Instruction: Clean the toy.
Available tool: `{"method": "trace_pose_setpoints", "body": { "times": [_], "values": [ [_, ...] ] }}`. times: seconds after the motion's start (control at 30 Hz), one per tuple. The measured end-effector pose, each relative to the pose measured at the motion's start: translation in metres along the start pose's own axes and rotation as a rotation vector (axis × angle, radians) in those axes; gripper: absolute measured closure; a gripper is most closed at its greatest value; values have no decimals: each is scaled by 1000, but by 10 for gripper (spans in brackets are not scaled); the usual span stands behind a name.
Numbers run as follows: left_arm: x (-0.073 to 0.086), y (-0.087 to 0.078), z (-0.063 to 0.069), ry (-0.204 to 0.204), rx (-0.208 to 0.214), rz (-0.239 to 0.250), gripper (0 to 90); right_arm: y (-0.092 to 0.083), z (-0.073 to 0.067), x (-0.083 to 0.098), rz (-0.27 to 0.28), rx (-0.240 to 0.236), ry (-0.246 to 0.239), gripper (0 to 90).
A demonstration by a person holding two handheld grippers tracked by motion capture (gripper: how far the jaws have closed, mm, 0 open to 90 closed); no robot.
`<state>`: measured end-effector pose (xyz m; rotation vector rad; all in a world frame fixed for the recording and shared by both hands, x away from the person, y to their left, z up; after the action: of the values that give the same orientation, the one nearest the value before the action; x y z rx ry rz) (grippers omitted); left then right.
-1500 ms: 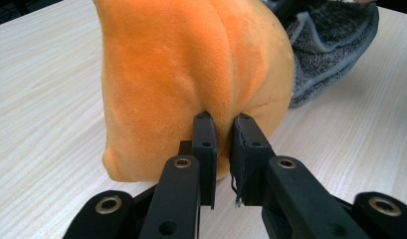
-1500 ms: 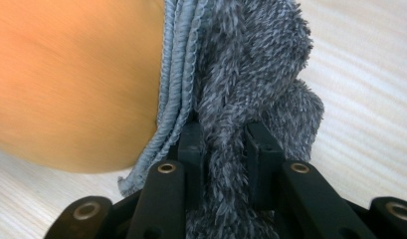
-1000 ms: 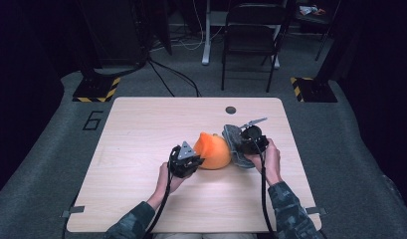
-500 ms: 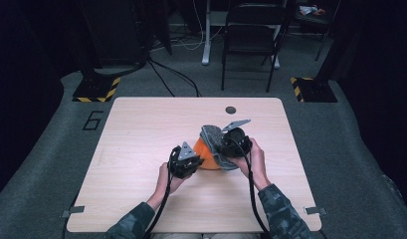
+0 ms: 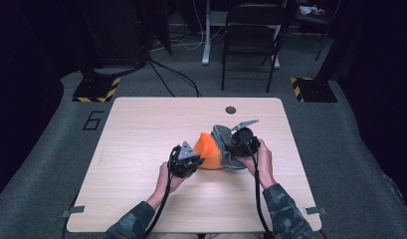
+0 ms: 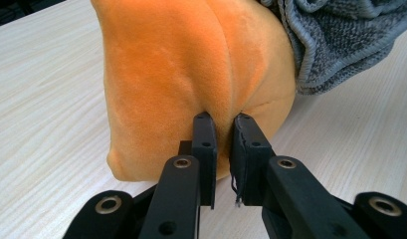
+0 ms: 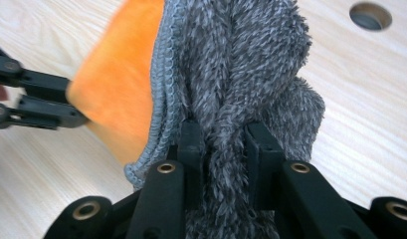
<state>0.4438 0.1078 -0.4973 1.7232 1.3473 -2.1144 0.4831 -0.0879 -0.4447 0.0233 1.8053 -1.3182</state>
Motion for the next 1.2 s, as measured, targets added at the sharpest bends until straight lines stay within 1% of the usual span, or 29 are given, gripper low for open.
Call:
{"method": "trace_pose_setpoints", "body": {
  "times": [0.07, 0.23, 0.3, 0.37, 0.43, 0.47, 0.53, 0.57, 0.6, 0.67, 0.73, 0.8, 0.83, 0.87, 0.9, 0.93, 0.97, 1.0, 1.03, 1.13, 1.2],
  "values": [
    [0, 0, 0, -5, -6, 7, 813, 2, 5, 2, -6, -1, 16, 727],
    [2, -1, -1, -2, -2, -3, 812, 10, 16, 8, -38, 10, 50, 728],
    [2, -2, -1, 0, -2, -4, 811, 14, 21, 10, -44, 18, 64, 728],
    [2, -1, -2, 0, -5, -1, 811, 17, 25, 14, -66, 38, 67, 728],
    [2, -1, -2, 0, -8, 2, 810, 21, 28, 17, -83, 53, 78, 728],
    [2, -1, -1, 1, -7, 1, 810, 23, 29, 19, -91, 46, 84, 728],
    [2, -1, -2, 0, -8, 2, 810, 27, 32, 21, -104, 54, 81, 728],
    [2, -1, -1, 2, -4, -2, 810, 29, 32, 23, -108, 60, 94, 728],
    [2, -1, -1, 2, -2, -2, 810, 31, 34, 24, -120, 65, 85, 728],
    [2, -1, -1, 1, -7, 3, 810, 36, 34, 28, -139, 79, 95, 728],
    [2, -1, -1, 3, -8, 5, 810, 43, 37, 33, -170, 89, 98, 727],
    [2, -1, -2, 3, -1, -1, 810, 49, 39, 37, -196, 77, 107, 728],
    [2, -1, -2, 3, -1, -1, 809, 51, 40, 38, -199, 82, 107, 728],
    [2, -1, -2, 1, 2, -1, 809, 50, 40, 37, -203, 81, 100, 728],
    [2, -1, -3, -3, -5, 5, 809, 49, 38, 35, -199, 86, 102, 728],
    [2, -2, -3, -5, 0, 1, 808, 46, 38, 33, -193, 93, 89, 728],
    [2, -2, -4, -2, -5, 2, 807, 41, 37, 31, -185, 110, 70, 729],
    [3, -2, -5, 1, -5, -3, 807, 37, 36, 29, -179, 118, 71, 729],
    [3, -2, -6, -3, -5, -2, 806, 31, 36, 26, -167, 115, 65, 729],
    [3, -2, -6, -5, -5, -3, 806, 13, 34, 17, -108, 109, 62, 729],
    [2, -2, -5, -2, -9, 2, 805, 0, 29, 9, -68, 82, 64, 729]
  ]
}}
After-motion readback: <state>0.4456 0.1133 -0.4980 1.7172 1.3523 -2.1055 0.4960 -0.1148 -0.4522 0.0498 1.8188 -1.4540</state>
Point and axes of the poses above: each handheld gripper's, and its own axes: y roughly forward along the jaws, x roughly out of its underside, z roughly to its right, the point moved 4 cm from there along y, roughly forward along the jaws, and after that the axes turned 2 degrees about -x, right-handed, at the moved point
